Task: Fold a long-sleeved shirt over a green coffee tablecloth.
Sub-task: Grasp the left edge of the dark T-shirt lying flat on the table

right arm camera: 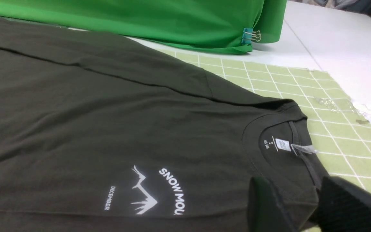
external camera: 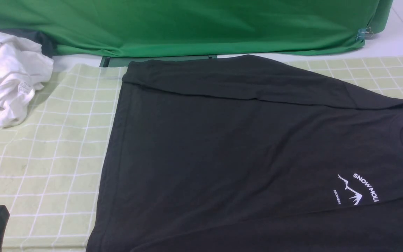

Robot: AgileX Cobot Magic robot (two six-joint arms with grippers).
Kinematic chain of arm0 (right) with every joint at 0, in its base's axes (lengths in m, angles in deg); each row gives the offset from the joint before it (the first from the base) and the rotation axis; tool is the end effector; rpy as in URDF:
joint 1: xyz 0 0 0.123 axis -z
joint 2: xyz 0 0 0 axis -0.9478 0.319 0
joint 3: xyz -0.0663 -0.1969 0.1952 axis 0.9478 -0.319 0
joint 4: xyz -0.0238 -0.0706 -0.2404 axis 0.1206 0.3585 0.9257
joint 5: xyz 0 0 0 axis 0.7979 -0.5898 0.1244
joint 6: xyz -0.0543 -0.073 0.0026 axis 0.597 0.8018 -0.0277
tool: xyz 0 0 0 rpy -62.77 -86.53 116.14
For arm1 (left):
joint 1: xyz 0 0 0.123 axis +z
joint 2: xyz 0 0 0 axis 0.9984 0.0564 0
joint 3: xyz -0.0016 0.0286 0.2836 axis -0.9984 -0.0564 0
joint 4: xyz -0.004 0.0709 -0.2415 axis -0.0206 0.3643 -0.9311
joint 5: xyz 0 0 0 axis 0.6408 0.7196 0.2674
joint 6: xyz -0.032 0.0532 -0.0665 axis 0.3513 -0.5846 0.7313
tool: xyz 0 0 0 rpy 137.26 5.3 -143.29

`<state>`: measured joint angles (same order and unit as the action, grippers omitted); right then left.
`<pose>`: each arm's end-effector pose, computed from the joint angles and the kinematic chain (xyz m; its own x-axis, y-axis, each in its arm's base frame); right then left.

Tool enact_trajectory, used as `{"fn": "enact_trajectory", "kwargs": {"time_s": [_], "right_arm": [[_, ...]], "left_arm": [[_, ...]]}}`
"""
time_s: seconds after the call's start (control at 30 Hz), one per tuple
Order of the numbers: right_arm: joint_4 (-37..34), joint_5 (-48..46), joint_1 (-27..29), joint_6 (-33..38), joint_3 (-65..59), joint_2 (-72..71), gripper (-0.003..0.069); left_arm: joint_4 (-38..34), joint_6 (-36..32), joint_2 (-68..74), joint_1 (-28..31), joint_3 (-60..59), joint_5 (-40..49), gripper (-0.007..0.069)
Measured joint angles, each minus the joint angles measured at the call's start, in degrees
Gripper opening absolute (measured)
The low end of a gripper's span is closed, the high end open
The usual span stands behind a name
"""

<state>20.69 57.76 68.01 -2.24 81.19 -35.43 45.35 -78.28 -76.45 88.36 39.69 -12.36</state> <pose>0.0558 0.0028 0.1894 -0.1415 -0.0656 -0.9878 -0.0617 0.9964 -0.0573 0.0556 0.0009 0.1906 -0.1499 0.0282 -0.9883 -0.0159 0.9994 0.0309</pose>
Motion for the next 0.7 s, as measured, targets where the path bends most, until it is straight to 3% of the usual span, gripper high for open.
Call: {"fn": "enact_trajectory", "kwargs": {"time_s": [0.53,0.63,0.7], "right_arm": [[0.00,0.00,0.00,0.00,0.00,0.00,0.0245],[0.00,0.00,0.00,0.00,0.00,0.00,0.0245],[0.00,0.00,0.00,0.00,0.00,0.00,0.0245]], "left_arm": [[-0.72,0.25,0.00,0.00,0.00,0.00,0.0035],[-10.07,4.77,0.00,0.00,0.00,-0.19,0.0035],[-22.30,10.89,0.00,0.00,0.00,-0.68,0.0035]]}}
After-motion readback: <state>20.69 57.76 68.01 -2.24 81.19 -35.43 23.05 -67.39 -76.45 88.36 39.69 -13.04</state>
